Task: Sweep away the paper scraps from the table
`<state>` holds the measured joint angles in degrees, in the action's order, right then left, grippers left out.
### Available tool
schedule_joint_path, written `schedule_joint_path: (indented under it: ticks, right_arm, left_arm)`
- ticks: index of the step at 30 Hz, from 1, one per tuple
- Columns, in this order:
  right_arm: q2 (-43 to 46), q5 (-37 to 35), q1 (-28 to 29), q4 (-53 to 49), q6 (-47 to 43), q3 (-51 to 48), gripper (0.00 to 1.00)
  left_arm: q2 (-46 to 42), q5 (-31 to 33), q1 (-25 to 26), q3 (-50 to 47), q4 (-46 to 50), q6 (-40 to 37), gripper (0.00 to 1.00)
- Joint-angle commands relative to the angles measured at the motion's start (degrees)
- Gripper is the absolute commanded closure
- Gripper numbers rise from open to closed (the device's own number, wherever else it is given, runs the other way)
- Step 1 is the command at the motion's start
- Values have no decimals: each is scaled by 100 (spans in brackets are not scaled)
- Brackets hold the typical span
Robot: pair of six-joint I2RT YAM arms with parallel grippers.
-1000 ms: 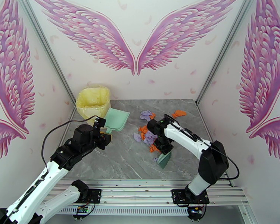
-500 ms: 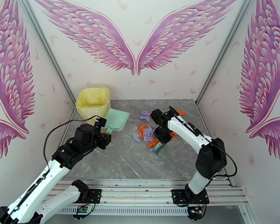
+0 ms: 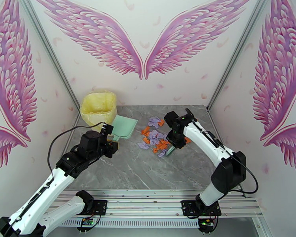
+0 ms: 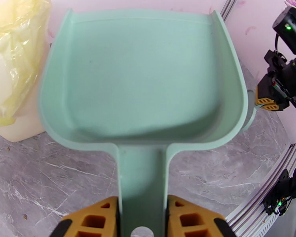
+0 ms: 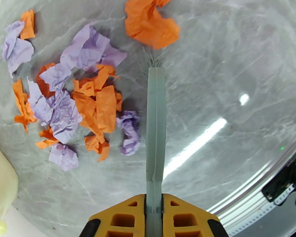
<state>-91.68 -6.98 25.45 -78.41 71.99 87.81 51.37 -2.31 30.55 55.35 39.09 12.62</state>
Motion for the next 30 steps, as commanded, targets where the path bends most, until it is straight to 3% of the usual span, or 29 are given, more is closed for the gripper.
schedule_joint_path:
  ticks: [1, 8, 13, 15, 22, 30]
  right_arm:
    - [359, -828, -36, -535, -774, 232, 100]
    - [391, -1524, -146, 973, -4563, 18, 100]
    - [-685, -3770, -207, 195, -5380, 768, 100]
    - [-1268, -4339, -308, -206, -5422, 1052, 100]
    - [-2234, -3833, -606, 180, -5755, 1299, 100]
    - [-2596, -3251, -563, 624, -6048, 1374, 100]
  left_arm:
    - [30, -51, 4, -25, -127, 3, 100]
    - [17, -102, -10, -28, -138, 4, 100]
    - [-24, -112, 4, -42, -103, 25, 100]
    - [-48, -112, 19, -61, -111, 32, 100]
    - [-133, -101, 38, -77, -110, 39, 100]
    - [-148, -71, 58, -77, -105, 30, 100]
